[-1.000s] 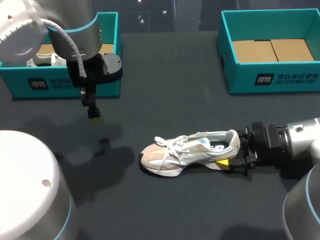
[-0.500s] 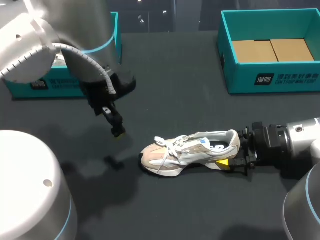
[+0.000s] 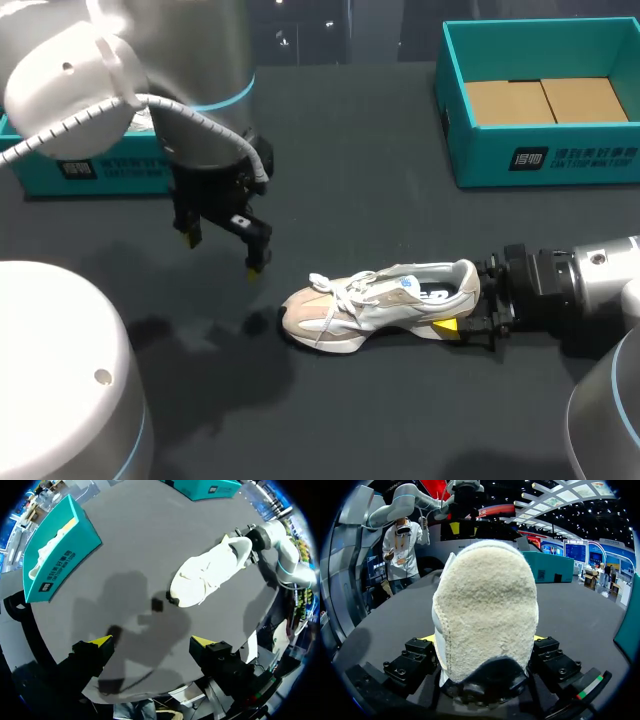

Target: Take the shoe out of the shoebox, open the shoe tongue, remove and reinsert the insole, then place the shoe into the shoebox

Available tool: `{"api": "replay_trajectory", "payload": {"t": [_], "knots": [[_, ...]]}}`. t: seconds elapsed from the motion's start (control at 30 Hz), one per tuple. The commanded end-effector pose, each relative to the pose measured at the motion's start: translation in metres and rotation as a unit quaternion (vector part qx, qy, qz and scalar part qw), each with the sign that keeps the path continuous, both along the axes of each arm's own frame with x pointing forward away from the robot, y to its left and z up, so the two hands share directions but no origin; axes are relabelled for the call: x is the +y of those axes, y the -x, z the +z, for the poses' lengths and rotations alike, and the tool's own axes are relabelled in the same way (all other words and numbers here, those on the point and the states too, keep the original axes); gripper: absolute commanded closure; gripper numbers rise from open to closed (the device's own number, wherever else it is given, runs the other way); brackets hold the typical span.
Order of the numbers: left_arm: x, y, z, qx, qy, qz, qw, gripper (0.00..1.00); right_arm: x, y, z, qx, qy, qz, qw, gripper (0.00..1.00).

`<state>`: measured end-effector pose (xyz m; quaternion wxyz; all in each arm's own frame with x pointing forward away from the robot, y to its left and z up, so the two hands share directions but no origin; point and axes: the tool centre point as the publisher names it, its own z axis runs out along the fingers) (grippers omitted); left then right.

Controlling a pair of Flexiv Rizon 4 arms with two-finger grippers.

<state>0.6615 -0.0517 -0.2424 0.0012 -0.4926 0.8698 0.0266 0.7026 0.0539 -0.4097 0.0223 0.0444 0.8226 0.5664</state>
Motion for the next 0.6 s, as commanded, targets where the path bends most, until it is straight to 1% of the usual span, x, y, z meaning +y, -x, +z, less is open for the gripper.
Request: {"api": "replay_trajectory", "payload": {"t": [0.03, 0.07, 0.13, 0.17, 0.23, 0.3, 0.37, 0.43, 0.47, 0.6], "knots": [[-0.039, 0.017, -0.018, -0.028, -0.07, 0.123, 0.99, 0.0, 0.001, 0.0, 0.0, 0.0, 0.002, 0.0, 1.0, 1.0], [-0.045, 0.021, -0.02, -0.025, -0.075, 0.145, 0.986, 0.0, 0.001, 0.0, 0.0, 0.0, 0.002, 0.0, 1.0, 1.0], [-0.056, 0.028, -0.023, -0.046, -0.076, 0.178, 0.98, 0.0, 0.001, 0.0, 0.0, 0.0, 0.002, 0.0, 1.0, 1.0], [-0.061, 0.03, -0.024, -0.036, -0.076, 0.188, 0.978, 0.0, 0.001, 0.0, 0.0, 0.0, 0.002, 0.0, 1.0, 1.0], [-0.071, 0.034, -0.027, -0.067, -0.076, 0.221, 0.97, 0.0, 0.001, 0.0, 0.0, 0.0, 0.002, 0.0, 1.0, 1.0], [-0.081, 0.036, -0.029, -0.055, -0.071, 0.23, 0.969, 0.0, 0.001, 0.0, 0.0, 0.0, 0.002, 0.0, 1.0, 1.0], [-0.092, 0.034, -0.031, -0.052, -0.056, 0.262, 0.962, 0.0, 0.001, 0.0, 0.0, 0.0, 0.002, 0.0, 1.0, 1.0], [-0.105, 0.028, -0.033, -0.063, -0.033, 0.298, 0.952, 0.0, 0.001, 0.0, 0.0, 0.0, 0.002, 0.0, 1.0, 1.0], [-0.109, 0.024, -0.033, -0.055, -0.03, 0.309, 0.949, 0.0, 0.001, 0.0, 0.0, 0.0, 0.002, 0.0, 1.0, 1.0], [-0.109, 0.024, -0.033, -0.055, -0.03, 0.309, 0.949, 0.0, 0.001, 0.0, 0.0, 0.0, 0.002, 0.0, 1.0, 1.0]]}}
